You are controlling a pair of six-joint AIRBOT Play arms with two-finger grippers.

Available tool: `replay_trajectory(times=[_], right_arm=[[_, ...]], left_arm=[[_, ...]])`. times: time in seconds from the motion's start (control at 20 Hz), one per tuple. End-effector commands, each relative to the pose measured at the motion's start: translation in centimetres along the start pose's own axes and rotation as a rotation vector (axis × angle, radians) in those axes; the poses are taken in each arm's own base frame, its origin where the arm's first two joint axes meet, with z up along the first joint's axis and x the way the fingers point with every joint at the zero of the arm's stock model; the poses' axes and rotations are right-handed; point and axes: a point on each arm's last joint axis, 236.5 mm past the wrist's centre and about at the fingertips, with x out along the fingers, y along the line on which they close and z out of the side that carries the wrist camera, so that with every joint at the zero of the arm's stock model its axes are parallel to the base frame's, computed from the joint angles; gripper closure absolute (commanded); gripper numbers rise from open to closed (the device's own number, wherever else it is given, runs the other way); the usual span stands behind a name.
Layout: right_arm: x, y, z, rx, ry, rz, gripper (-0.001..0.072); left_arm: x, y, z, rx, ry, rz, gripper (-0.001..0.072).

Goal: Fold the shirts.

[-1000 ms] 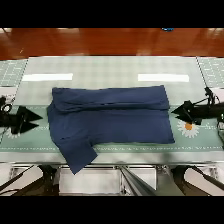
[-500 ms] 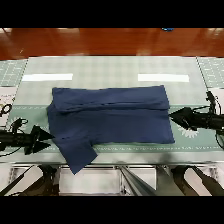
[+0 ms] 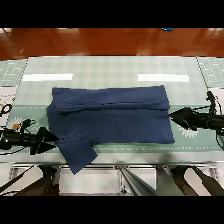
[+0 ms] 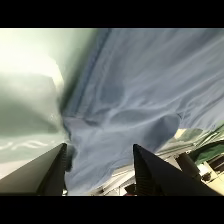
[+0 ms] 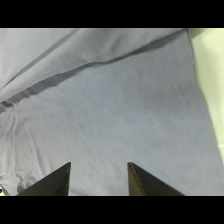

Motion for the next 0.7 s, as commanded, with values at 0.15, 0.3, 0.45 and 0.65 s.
replay_trajectory(times=[0.15, 0.3, 0.45, 0.65], right_arm=[[0.0, -0.2, 0.5, 0.019, -0.024, -0.008, 0.0295], [0.0, -0.2, 0.6, 0.036, -0.024, -0.007, 0.0295], [-0.7, 0.0, 1.1, 0.041, -0.036, -0.006, 0.0295], [-3.4, -1.7, 1.4, 0.103, -0.027, -0.056, 0.0295]], left_arm=[[2.5, 0.5, 0.5, 0.044, 0.032, 0.075, 0.0200], [3.6, 1.1, -0.2, 0.112, 0.090, 0.159, 0.0215], [3.5, 1.1, -0.2, 0.118, 0.093, 0.165, 0.0369], [3.5, 1.1, -0.2, 0.122, 0.089, 0.165, 0.0687]])
